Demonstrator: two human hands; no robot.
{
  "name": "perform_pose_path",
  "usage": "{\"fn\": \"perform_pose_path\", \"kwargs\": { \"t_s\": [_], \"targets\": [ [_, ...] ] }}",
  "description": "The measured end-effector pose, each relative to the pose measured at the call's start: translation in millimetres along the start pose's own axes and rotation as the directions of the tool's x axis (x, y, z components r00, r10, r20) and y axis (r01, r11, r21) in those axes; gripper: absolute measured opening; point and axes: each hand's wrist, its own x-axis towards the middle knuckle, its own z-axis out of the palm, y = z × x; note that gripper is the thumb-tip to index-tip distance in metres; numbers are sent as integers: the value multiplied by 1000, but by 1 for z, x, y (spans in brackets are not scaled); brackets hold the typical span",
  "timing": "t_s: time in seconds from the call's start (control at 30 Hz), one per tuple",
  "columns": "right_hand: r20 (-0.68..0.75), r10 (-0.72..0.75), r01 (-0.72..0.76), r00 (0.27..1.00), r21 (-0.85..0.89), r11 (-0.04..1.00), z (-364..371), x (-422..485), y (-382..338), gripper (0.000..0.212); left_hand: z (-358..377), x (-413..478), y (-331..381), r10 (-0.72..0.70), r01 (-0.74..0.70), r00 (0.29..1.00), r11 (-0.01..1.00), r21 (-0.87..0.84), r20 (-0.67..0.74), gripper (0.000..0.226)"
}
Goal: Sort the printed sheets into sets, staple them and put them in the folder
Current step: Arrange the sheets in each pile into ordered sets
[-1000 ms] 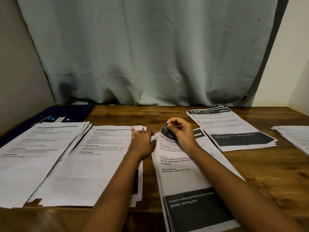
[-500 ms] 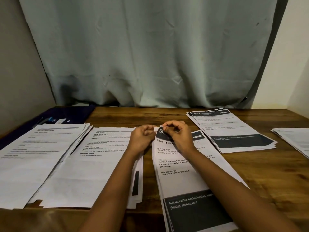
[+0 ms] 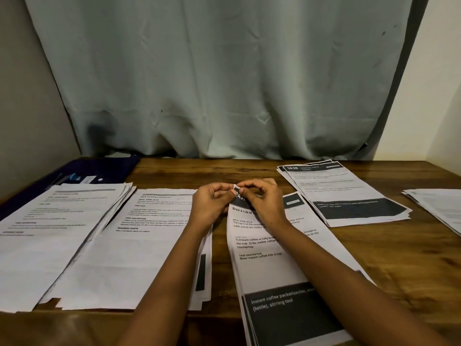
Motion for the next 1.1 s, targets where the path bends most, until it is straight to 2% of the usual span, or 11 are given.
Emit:
{"fn": "perform_pose_path", "kwargs": {
  "t_s": [0.13, 0.33, 0.53, 0.73, 0.9, 1.1],
  "targets": [
    [-3, -5, 5, 1000, 16, 1000, 0, 0, -1, 19, 0, 0, -1, 73, -69, 997, 992, 107, -31, 10],
    [12, -24, 25, 1000, -12, 1000, -1, 1, -2, 14, 3, 1, -4, 154, -123, 982, 960, 250, -106, 8],
    [44, -14, 13, 999, 27, 1000, -4, 3, -4, 15, 5, 0, -5, 227, -165, 960, 932, 322, -164, 7],
    [113, -87, 91, 990, -25, 996, -17, 16, -18, 15, 11, -4, 6, 303, -240, 920, 937, 254, -249, 6],
    [135, -110, 105, 985, 46, 993, -39, 35, -41, 5, 27, 0, 32, 364, -293, 885, 920, 261, -290, 3],
    [117, -203, 213, 972, -77, 974, -77, 61, -75, 13, 40, 4, 80, 402, -351, 824, 916, 197, -400, 6]
  ]
}}
